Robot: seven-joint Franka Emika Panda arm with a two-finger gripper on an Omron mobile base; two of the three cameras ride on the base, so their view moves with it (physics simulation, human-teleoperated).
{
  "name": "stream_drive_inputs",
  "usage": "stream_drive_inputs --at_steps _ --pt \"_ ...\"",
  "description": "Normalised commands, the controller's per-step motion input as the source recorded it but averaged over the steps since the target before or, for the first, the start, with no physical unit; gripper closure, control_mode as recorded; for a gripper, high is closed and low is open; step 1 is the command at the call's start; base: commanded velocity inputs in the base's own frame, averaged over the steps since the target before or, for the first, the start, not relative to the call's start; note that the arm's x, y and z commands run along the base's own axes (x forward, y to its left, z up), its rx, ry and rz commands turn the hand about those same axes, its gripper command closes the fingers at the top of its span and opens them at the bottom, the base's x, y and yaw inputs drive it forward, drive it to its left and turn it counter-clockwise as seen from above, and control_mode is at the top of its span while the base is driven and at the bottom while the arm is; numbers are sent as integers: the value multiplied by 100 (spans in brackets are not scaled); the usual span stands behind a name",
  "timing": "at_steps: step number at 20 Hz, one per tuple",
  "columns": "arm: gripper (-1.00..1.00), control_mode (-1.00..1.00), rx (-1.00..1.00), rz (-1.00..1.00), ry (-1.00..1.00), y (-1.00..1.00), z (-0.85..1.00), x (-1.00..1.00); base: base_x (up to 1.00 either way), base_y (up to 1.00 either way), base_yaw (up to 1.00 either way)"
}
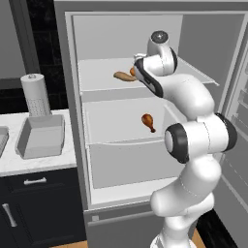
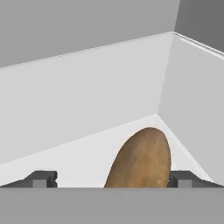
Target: Place one sweet potato and one chicken drumstick in each tupperware on the nearby counter, to pack two identical lunches.
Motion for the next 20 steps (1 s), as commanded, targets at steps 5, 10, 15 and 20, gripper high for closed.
stream_drive_inputs --at_steps 5,10,15,20 --pt "100 -100 -2 -5 5 -3 -62 -1 0 0 0" --pt "100 -100 -4 -4 0 -7 -83 -14 0 0 0" --pt "100 -100 -1 -2 -6 0 -24 -62 0 0 0" --pt "100 -100 0 0 -3 0 0 -100 0 0 0"
